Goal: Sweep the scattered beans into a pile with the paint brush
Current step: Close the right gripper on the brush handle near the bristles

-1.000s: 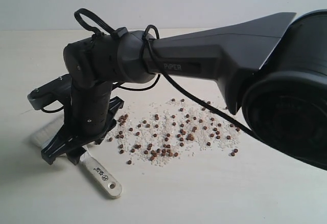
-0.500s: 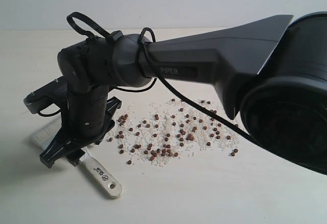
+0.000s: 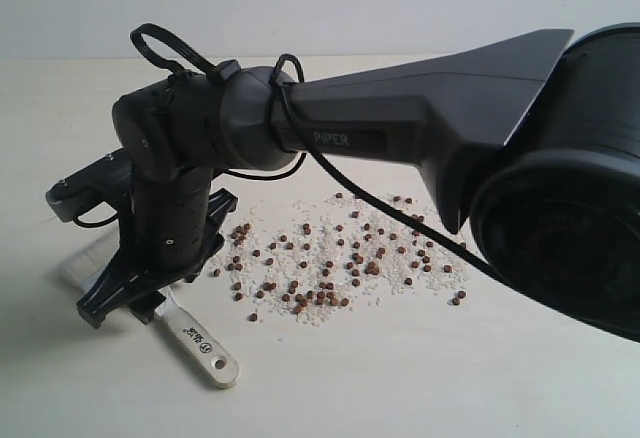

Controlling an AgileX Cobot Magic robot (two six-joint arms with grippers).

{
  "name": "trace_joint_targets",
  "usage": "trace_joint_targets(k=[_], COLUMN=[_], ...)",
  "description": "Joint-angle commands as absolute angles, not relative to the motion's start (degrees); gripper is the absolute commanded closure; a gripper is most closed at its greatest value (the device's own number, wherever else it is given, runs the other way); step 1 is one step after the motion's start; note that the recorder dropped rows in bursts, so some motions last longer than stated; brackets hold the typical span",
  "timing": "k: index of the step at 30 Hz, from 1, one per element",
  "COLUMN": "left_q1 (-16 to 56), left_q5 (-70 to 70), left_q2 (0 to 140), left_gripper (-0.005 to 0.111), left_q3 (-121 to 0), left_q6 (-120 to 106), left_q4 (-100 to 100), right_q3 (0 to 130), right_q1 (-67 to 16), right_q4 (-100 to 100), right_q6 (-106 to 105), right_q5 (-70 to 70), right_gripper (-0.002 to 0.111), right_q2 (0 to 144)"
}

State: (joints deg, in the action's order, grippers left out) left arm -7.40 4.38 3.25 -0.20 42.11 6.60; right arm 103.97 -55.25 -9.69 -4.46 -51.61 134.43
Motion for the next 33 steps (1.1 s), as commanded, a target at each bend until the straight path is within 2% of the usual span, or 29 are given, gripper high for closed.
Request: trace_joint_targets(k=[1, 28, 33], left_q1=[-7.45, -7.45, -7.45], left_q5=[4.26, 4.26, 4.26], left_q2=[3.14, 3.14, 3.14], left_gripper=[0.107, 0.107, 0.107], left_q3=[0.0, 0.0, 0.0], left_q6=[41.98, 41.98, 41.98], left_q4=[6.86, 6.86, 6.86], right_q3=[104.37, 104.37, 107.78], right_q1=[-55.33, -55.33, -55.33], right_q4=[-8.9, -9.57, -8.74], right_q6=[-4.64, -3.3, -3.3], right_q5=[-51.95, -55.42, -58.13], right_gripper=[0.051, 0.052, 0.052], right_q2=[134.12, 134.74, 134.99])
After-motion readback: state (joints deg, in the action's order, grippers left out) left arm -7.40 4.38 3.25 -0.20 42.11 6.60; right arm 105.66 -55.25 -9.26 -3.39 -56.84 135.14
